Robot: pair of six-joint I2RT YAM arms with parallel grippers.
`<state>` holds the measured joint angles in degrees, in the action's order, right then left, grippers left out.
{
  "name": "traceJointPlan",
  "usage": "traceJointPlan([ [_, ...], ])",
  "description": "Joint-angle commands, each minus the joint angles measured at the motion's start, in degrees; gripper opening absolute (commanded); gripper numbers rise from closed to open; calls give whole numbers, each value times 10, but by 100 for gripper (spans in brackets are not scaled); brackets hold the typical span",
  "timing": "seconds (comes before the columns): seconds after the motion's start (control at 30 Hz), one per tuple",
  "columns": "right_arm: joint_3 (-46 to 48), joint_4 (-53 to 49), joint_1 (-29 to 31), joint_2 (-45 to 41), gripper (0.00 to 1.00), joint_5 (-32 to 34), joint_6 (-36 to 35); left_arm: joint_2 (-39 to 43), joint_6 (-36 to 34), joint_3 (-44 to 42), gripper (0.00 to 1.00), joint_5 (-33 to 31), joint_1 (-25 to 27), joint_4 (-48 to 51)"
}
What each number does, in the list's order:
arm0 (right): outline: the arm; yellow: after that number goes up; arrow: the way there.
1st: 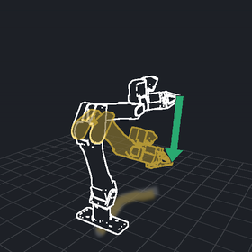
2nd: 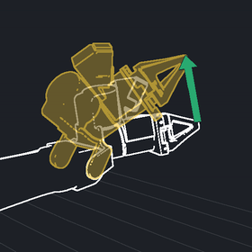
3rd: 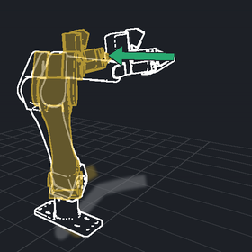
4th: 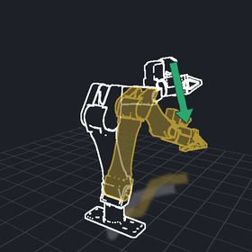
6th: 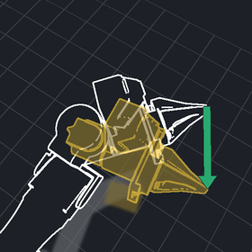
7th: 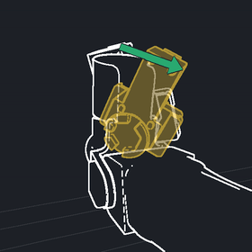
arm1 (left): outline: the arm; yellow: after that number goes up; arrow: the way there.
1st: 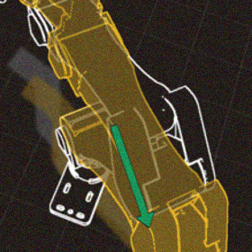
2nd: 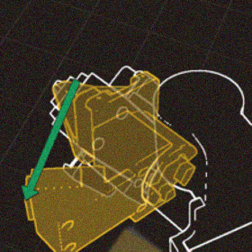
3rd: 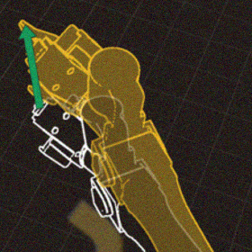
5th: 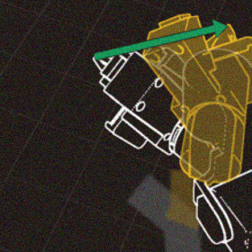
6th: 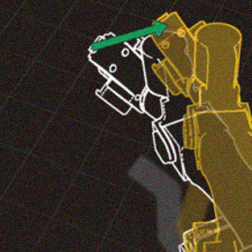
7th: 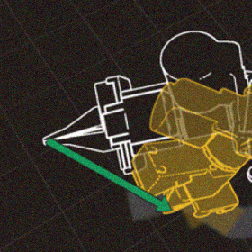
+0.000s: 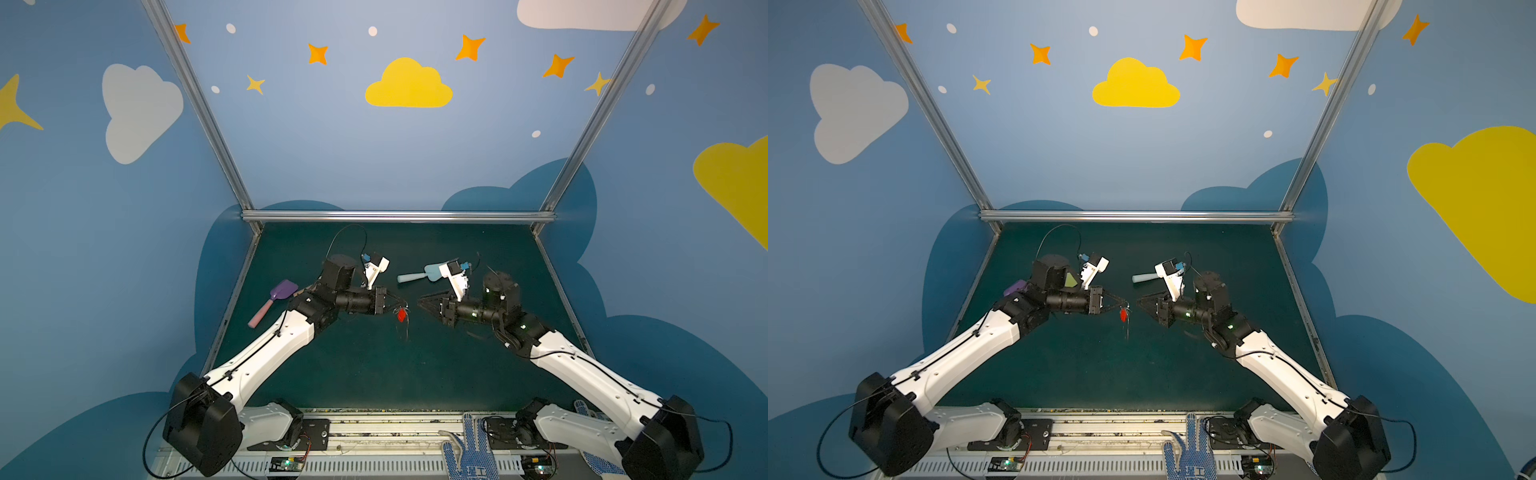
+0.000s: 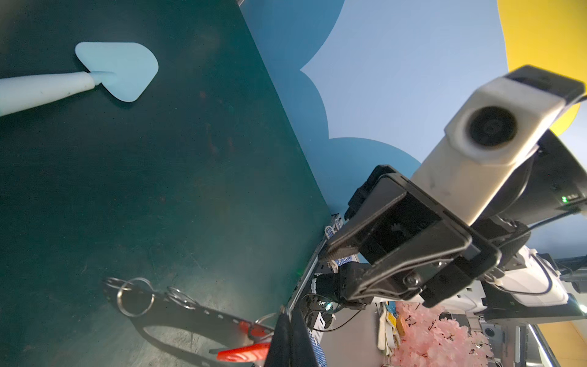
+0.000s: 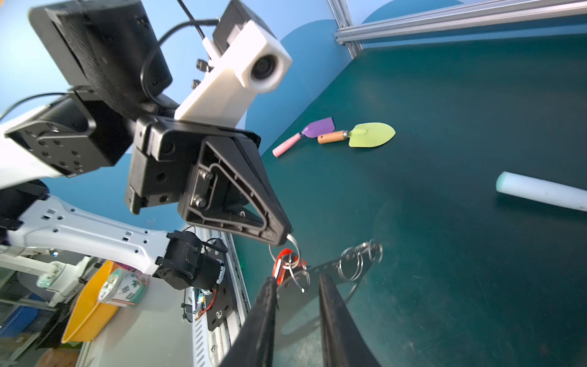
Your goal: Put the keys on the keyring
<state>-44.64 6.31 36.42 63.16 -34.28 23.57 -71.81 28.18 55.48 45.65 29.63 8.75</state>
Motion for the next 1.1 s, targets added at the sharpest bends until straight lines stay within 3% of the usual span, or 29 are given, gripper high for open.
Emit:
traceJointPlan([
  [0.0, 3, 61, -2, 20, 25, -71, 40, 17, 4, -4, 4, 19, -3, -30],
  [0.13, 5, 103, -2, 42, 21, -112, 61, 19, 9, -6, 4, 26, -2, -37],
  [0.47, 5, 137, -2, 67, 24, -136, 79, 22, 15, -9, 4, 46, -2, -56],
  [0.7, 7, 126, -3, 70, 32, -113, 71, 30, 19, -11, 4, 46, -2, -59],
  [1.07, 14, 141, -10, 72, 29, -118, 79, 30, 27, -13, 4, 42, -2, -65],
])
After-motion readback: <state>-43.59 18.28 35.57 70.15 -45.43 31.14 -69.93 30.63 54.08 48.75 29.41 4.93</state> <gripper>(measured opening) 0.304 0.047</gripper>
